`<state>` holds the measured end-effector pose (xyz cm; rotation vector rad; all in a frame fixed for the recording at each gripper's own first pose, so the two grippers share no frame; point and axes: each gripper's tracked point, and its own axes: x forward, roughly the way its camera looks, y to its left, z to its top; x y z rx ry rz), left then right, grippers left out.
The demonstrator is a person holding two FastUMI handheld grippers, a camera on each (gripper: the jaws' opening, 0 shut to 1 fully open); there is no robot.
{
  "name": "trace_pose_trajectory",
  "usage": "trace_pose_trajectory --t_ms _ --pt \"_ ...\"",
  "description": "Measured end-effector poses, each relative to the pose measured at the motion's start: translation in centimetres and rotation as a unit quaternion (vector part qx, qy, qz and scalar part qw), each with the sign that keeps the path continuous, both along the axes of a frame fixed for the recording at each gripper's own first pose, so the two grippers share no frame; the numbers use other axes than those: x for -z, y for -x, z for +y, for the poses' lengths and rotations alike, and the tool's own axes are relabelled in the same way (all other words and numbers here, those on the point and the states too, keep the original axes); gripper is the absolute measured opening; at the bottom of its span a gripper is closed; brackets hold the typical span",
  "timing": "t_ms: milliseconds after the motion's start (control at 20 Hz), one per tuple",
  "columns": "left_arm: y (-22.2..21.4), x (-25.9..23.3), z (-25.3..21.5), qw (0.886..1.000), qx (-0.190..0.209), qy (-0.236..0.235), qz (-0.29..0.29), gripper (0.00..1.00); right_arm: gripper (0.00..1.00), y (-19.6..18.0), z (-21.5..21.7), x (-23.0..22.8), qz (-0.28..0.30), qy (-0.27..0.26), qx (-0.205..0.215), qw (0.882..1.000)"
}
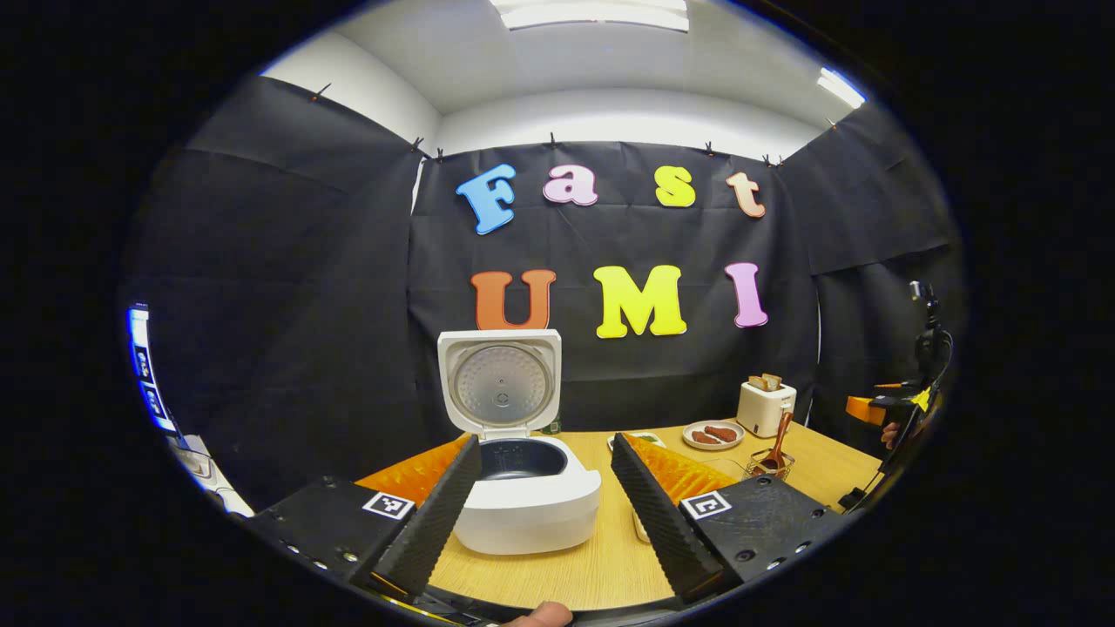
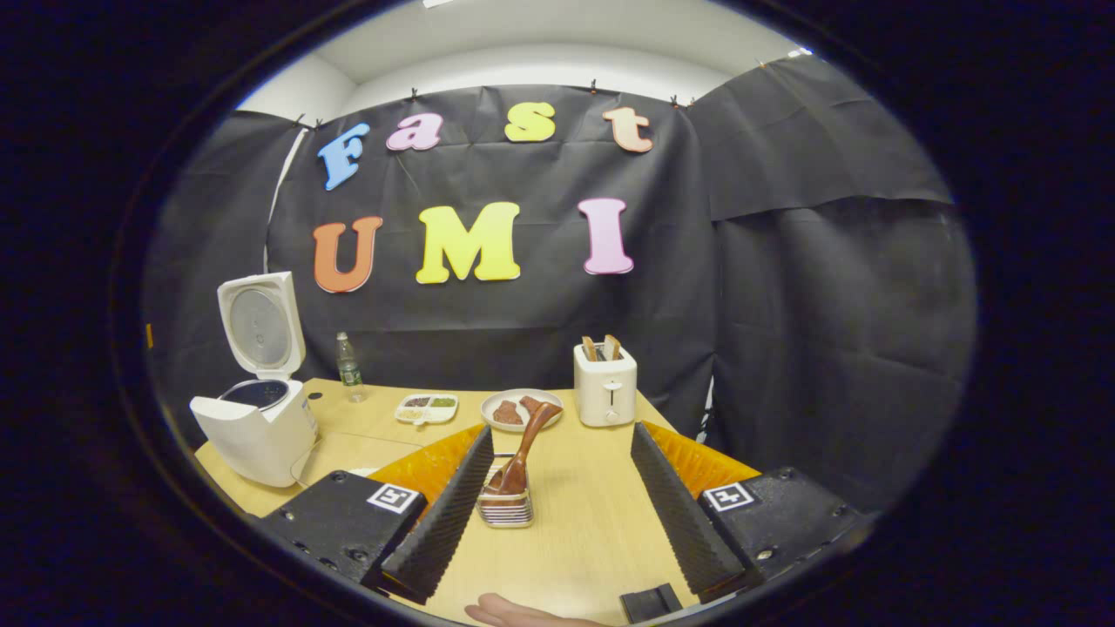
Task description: Close the left gripper, press the button to open the rice cooker; take a wooden spoon from the chopstick holder with the right hand, scoop a spoonful of rice and pour it into the rice cooker, then put the wooden spoon back into the chopstick holder.
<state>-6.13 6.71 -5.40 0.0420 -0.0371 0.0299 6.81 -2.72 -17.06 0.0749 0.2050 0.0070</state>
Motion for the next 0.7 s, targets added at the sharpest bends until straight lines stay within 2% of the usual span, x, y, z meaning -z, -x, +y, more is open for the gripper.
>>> trace_pose_trajectory --t_ms 300,450,550,650,700 --pt "3.5 0.0 0.3 1.000 -0.011 0.016 -0.014 0.96 1.00 -4.6 1.5 3.4 0.047 -0.033 -0.014 0.998" --pt "4.6 -0.8 -0.4 0.999 0.004 0.003 -0.035 0.95 1.00 -7.5 2.5 5.8 0.080 -0.045 -0.015 0.996" --pt "5.0 -0.5 0.0 0.999 -0.005 -0.007 -0.034 0.95 0.98 -9.3 3.1 7.1 0.096 -0.050 -0.018 0.994" --pt "5.4 -0.3 -0.3 0.999 -0.008 -0.015 -0.036 0.96 1.00 -11.1 3.3 8.0 0.105 -0.060 -0.015 0.993" --pt "5.6 -0.1 -0.5 0.999 -0.007 -0.015 -0.038 0.96 0.96 -11.9 3.7 8.6 0.112 -0.063 -0.017 0.992"
